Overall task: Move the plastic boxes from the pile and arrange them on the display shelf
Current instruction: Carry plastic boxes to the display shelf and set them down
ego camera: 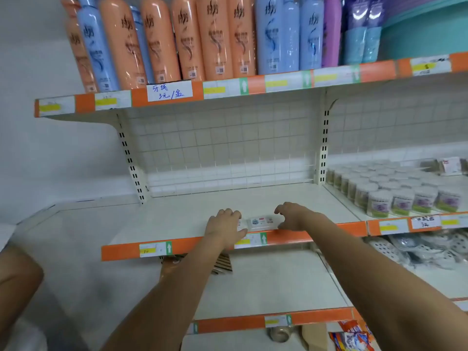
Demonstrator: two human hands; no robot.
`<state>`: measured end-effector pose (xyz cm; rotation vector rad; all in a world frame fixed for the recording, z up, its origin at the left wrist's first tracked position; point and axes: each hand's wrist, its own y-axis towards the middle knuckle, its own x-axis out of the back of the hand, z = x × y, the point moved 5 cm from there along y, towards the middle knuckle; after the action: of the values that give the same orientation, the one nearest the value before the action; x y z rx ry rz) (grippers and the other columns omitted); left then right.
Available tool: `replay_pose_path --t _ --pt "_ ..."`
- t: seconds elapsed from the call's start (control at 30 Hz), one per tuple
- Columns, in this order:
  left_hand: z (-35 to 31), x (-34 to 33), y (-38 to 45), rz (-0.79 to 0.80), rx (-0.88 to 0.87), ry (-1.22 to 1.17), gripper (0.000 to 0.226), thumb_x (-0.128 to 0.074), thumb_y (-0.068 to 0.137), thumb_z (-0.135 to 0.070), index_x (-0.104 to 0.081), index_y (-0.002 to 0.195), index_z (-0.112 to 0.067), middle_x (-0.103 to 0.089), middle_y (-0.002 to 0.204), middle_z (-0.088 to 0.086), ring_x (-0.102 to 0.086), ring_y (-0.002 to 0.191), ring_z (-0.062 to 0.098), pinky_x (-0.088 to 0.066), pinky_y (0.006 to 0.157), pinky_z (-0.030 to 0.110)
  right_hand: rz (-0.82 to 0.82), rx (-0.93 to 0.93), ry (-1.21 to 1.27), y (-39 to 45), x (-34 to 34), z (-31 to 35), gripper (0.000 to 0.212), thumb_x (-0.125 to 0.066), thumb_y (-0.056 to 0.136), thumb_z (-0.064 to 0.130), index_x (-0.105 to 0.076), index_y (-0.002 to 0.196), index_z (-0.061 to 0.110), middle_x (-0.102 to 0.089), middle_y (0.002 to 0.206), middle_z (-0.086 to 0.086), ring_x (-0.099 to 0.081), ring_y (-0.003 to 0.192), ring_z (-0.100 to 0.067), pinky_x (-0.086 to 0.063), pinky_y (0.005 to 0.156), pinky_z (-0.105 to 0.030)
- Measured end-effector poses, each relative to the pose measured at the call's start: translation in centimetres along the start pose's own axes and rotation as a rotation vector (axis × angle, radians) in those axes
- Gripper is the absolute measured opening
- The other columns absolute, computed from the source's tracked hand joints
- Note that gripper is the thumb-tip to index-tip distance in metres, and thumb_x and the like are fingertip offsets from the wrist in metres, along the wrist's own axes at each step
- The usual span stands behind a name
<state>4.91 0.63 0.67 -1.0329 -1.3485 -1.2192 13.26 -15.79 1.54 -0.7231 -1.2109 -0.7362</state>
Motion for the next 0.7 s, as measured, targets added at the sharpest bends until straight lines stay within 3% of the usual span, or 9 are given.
replay_pose_path --t 0.2,0.37,0.47,0.63,0.7 --pt "3.7 -2.3 2.8 0.089 -0.024 -0.124 0.064 -0.056 0.089 -0.044 -0.032 0.143 -0.019 -0.035 0.141 0.006 -0.032 0.130 0.023 -0.037 0.103 0.039 0.069 -0.044 0.036 3.7 -2.4 0.1 0.062 -0.062 0.087 0.028 -0.035 0.142 0.016 -0.034 0.144 -0.005 -0.035 0.133 -0.025 -0.033 0.109 -0.037" --pt "5.9 -3.8 4.0 0.213 -0.018 -0.287 0.072 -0.060 0.088 -0.037 -0.026 0.148 -0.017 -0.030 0.147 0.010 -0.027 0.135 0.027 -0.029 0.109 0.037 0.066 -0.043 0.025 5.9 -3.4 -0.9 0.055 -0.058 0.081 0.030 -0.049 0.132 0.010 -0.047 0.135 -0.008 -0.042 0.128 -0.026 -0.036 0.101 -0.029" --pt "6.6 -4.3 4.6 0.274 -0.013 -0.348 0.072 -0.061 0.088 -0.036 -0.027 0.148 -0.017 -0.029 0.146 0.010 -0.035 0.132 0.025 -0.032 0.107 0.034 0.076 -0.058 0.050 5.8 -3.1 -1.0 0.060 -0.061 0.085 0.022 -0.041 0.141 0.012 -0.040 0.140 -0.006 -0.038 0.131 -0.024 -0.033 0.104 -0.027" --pt "7.3 -4.3 5.2 0.325 -0.007 -0.392 0.072 -0.064 0.086 -0.030 -0.030 0.147 -0.017 -0.030 0.142 0.008 -0.042 0.124 0.022 -0.037 0.099 0.029 0.057 -0.070 0.134 6.7 -3.1 -1.3 0.062 -0.068 0.082 0.025 -0.044 0.138 0.015 -0.043 0.135 -0.011 -0.049 0.118 -0.028 -0.041 0.092 -0.029" --pt "7.4 -4.3 5.3 0.335 -0.001 -0.418 0.069 -0.065 0.085 -0.025 -0.032 0.145 -0.018 -0.036 0.139 0.008 -0.046 0.120 0.022 -0.039 0.095 0.028 0.078 -0.064 0.116 6.9 -3.3 -1.1 0.064 -0.065 0.084 0.026 -0.039 0.142 0.017 -0.036 0.136 -0.010 -0.045 0.123 -0.028 -0.040 0.099 -0.033"
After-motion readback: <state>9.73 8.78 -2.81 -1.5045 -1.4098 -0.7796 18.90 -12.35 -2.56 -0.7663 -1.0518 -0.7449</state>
